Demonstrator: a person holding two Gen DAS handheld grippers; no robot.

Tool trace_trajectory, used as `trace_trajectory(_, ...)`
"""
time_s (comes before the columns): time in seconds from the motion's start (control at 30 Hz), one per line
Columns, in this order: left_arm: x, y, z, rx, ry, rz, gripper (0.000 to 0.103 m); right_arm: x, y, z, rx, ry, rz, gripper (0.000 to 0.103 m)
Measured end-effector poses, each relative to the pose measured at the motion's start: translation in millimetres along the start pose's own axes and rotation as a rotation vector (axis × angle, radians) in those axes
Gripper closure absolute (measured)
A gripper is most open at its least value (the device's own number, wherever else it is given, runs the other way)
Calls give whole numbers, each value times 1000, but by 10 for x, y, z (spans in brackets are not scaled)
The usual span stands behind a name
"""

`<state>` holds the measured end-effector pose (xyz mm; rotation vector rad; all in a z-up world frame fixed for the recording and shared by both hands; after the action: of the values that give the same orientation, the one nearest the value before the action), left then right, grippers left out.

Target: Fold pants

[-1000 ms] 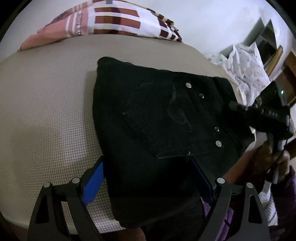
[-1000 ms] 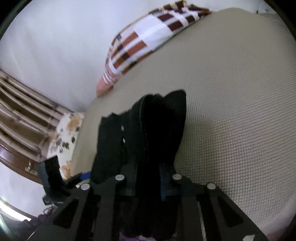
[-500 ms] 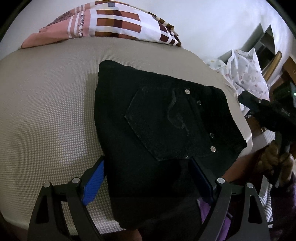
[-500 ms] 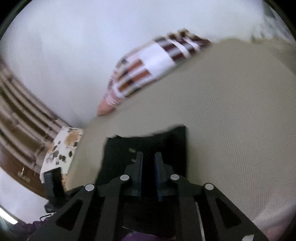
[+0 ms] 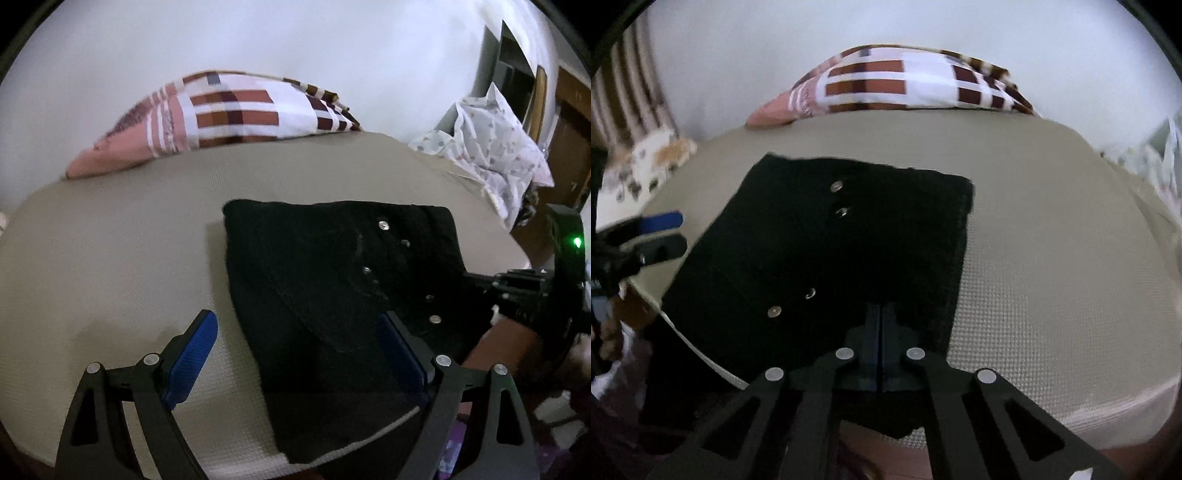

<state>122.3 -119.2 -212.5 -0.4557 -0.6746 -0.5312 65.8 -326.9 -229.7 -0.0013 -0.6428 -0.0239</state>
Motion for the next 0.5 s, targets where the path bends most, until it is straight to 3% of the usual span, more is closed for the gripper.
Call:
trace_trajectory(0.03, -4, 7, 10, 2, -7, -2, 15, -18, -105, -27, -24, 2, -26, 103)
trace_trajectory(0.13, -51, 26, -9, -13, 3, 17, 15, -7, -207, -55, 79, 34, -146, 103)
trace_trajectory(0.27, -96, 79, -41, -25, 29, 52, 15, 77, -100, 78, 10, 15, -102, 98)
trace_trajectory(0.3, -96, 73, -8, -23, 21, 51, 15, 123, -97, 152, 2, -7, -124, 92)
trace_trajectory(0.37, -64, 77, 55, 2, -4, 40, 15, 258, -56, 366, 2, -76, -167, 88)
trace_trajectory(0.4, -55, 77, 82, 12, -12, 35, 15, 316, -13, 487, 8, -111, -186, 74)
trace_trajectory(0.43, -32, 69, 115, 26, -25, 26, 15, 363, 48, 610, 15, -146, -211, 49)
trace_trajectory(0.5, -4, 58, 173, 56, -44, 11, 15, 370, 176, 780, 15, -188, -244, 16)
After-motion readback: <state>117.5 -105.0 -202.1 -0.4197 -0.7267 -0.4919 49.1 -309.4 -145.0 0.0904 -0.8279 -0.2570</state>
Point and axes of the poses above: each gripper's, at about its wrist camera, not at the fingertips, and z roughly against the way its jaws point, y to its left, x to its top, the point moved 9 cm from there along -z, roughly the way its jaws point, and after that the axes turned 10 degrees about -x, right-handed, at the moved point
